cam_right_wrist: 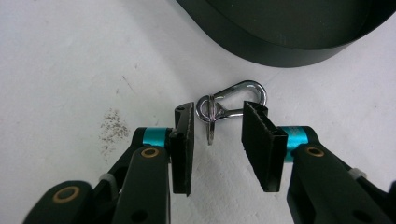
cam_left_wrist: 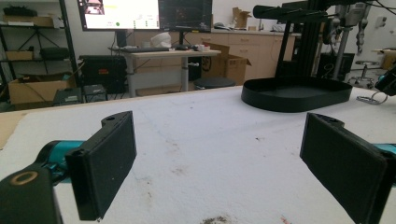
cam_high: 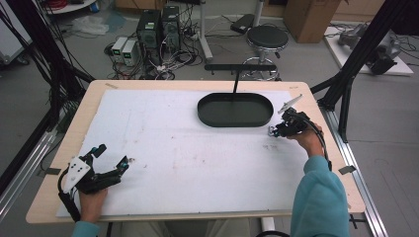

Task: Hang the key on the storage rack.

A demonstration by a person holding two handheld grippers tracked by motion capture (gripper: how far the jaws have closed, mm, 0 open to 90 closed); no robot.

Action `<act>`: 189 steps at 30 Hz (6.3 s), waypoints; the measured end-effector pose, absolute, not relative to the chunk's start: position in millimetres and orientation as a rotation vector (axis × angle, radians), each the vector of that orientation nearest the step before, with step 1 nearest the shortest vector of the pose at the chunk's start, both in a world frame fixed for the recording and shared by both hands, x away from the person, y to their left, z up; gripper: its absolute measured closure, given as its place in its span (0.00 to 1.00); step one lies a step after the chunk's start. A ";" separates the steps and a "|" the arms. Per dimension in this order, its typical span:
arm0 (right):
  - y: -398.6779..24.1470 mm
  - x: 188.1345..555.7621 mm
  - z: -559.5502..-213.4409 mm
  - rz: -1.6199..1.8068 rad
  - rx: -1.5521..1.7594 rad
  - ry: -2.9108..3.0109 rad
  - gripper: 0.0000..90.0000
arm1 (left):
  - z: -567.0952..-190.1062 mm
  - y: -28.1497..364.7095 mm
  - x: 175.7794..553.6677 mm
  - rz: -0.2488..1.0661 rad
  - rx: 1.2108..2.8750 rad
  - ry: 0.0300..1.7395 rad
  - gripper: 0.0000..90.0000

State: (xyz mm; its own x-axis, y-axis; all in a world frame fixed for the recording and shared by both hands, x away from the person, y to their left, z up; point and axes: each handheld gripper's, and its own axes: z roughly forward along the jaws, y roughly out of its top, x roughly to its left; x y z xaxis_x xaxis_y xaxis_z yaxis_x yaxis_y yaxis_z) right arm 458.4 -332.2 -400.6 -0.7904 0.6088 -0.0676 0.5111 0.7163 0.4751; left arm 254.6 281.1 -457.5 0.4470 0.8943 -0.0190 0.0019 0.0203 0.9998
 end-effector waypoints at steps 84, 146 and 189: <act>-297.1 485.8 -248.4 1.245 0.778 2.409 1.00 | -457.5 280.1 254.2 0.854 1.376 0.868 0.12; -256.1 523.2 -262.4 1.116 0.926 2.164 0.01 | -457.2 280.0 255.6 0.849 1.384 0.875 0.12; -311.6 311.6 -430.1 1.668 0.717 1.899 0.01 | -457.5 280.3 254.0 0.854 1.381 0.865 0.12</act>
State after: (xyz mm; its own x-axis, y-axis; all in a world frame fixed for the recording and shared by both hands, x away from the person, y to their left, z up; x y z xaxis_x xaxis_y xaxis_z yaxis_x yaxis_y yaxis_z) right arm 311.6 -311.6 -430.1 -0.7313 0.6813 -0.0315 0.0566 0.1067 0.9927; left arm 254.0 280.3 -457.5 0.4473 0.8943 -0.0121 -0.0008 0.0139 0.9999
